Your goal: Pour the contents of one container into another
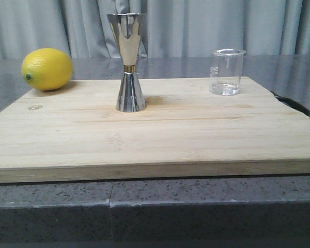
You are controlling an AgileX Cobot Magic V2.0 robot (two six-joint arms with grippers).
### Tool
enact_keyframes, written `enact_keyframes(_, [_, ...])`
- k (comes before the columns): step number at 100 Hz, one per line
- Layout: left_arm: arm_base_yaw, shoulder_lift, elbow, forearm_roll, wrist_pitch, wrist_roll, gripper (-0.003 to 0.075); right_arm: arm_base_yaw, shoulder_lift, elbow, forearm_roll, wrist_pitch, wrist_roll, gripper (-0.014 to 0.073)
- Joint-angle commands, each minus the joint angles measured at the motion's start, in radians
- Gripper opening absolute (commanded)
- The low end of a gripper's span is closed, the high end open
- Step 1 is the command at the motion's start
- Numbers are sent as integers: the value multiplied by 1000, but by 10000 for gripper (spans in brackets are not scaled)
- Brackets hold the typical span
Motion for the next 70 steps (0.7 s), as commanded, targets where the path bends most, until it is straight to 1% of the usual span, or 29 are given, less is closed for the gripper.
enact_keyframes(1, [60, -90, 90, -8, -216, 14, -19, -4, 1, -24, -24, -63, -5, -71])
enact_keyframes(11, [115, -199, 232, -33, -342, 14, -19, -4, 1, -24, -24, -63, -5, -71])
enact_keyframes(19, [144, -281, 346, -49, -414, 14, -19, -4, 1, -24, -24, -63, -5, -71])
enact_keyframes(38, [158, -403, 544, -80, -549, 14, -19, -4, 1, -24, -24, -63, -5, -71])
enact_keyframes(45, [158, -423, 597, -80, -608, 14, -19, -4, 1, -24, -24, -63, -5, -71])
enact_keyframes(57, [158, -423, 673, -80, -758, 14, -19, -4, 1, -24, -24, -63, -5, -71])
enact_keyframes(62, [158, -423, 669, -80, -743, 14, -19, -4, 1, -24, -24, -63, -5, -71])
enact_keyframes(70, [158, -423, 671, -80, -782, 14, -19, -4, 2, -24, -24, -63, -5, -71])
